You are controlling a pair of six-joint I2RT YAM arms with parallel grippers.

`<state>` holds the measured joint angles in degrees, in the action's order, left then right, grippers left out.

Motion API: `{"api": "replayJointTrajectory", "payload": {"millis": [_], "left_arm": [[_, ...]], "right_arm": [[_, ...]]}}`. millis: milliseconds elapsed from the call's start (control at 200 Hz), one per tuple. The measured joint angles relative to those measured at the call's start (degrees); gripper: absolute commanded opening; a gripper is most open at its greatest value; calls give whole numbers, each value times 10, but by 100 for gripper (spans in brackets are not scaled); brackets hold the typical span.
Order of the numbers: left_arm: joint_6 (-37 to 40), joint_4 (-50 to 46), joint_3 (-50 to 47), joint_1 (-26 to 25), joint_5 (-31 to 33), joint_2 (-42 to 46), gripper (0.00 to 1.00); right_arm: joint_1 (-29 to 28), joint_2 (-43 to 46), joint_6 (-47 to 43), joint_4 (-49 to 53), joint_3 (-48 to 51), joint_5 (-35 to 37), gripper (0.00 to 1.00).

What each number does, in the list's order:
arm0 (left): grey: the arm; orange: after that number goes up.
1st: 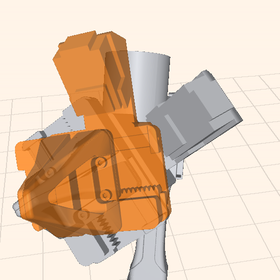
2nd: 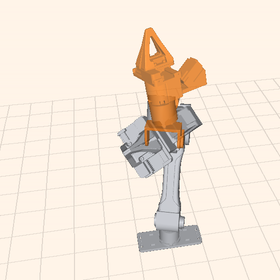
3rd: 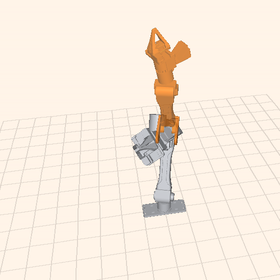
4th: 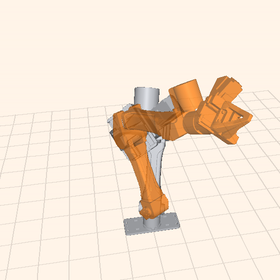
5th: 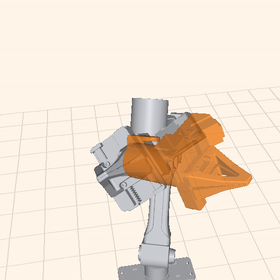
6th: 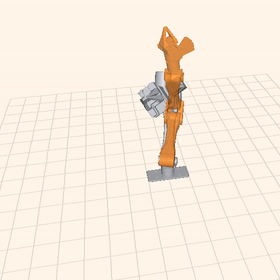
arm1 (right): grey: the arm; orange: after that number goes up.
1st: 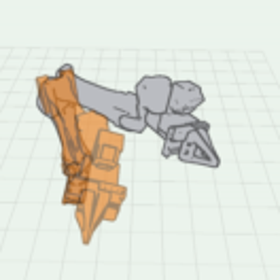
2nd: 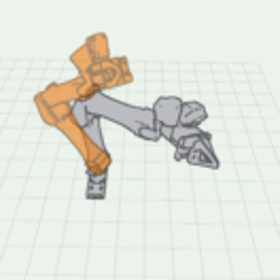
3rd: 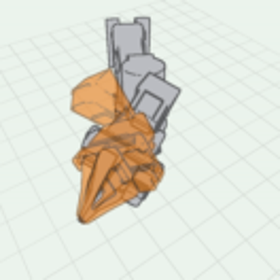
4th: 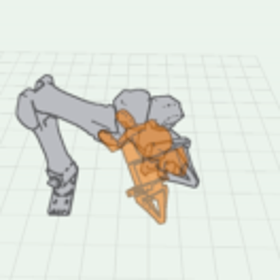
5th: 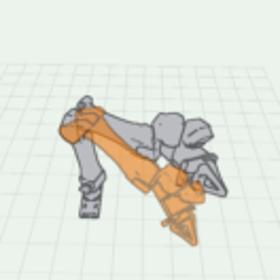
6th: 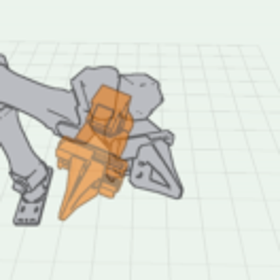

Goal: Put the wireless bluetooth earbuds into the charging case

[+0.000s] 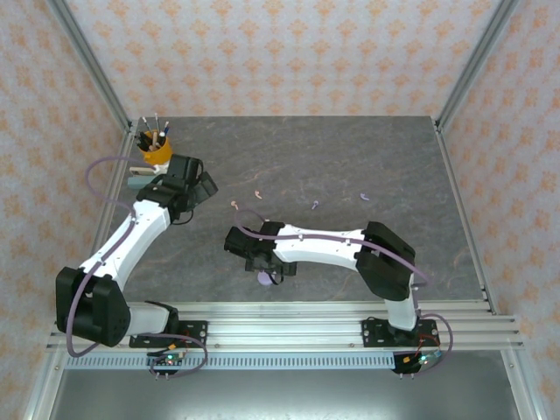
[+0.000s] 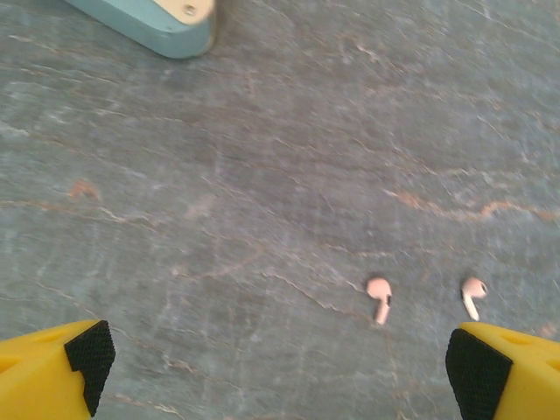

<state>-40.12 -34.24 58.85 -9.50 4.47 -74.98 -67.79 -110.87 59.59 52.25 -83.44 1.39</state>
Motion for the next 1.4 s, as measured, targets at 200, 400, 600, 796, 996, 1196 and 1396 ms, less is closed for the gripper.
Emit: {"api": "replayJointTrajectory", "payload": {"millis": [200, 400, 600, 796, 996, 1196, 1396], "left_arm": [[12, 1, -12, 25, -13, 3, 100], [11, 2, -21, 29, -26, 3, 100], [12, 6, -23, 29, -30, 3, 100], [12, 7, -25, 29, -32, 3, 100], [12, 11, -30, 29, -32, 3, 100], [12, 11, -31, 29, -39, 3, 100], [12, 13, -31, 29, -41, 3, 100]], "right_arm": [[-1, -18, 5, -2, 0, -17, 83], [-6, -38, 9, -6, -2, -31, 81], [-7, -49, 9, -19, -3, -42, 78], [-7, -65, 11, -30, -8, -48, 76], [-7, -68, 14, -38, -9, -52, 69], [-7, -68, 14, -43, -9, -53, 60], [-7, -59, 18, -52, 3, -52, 53]]}}
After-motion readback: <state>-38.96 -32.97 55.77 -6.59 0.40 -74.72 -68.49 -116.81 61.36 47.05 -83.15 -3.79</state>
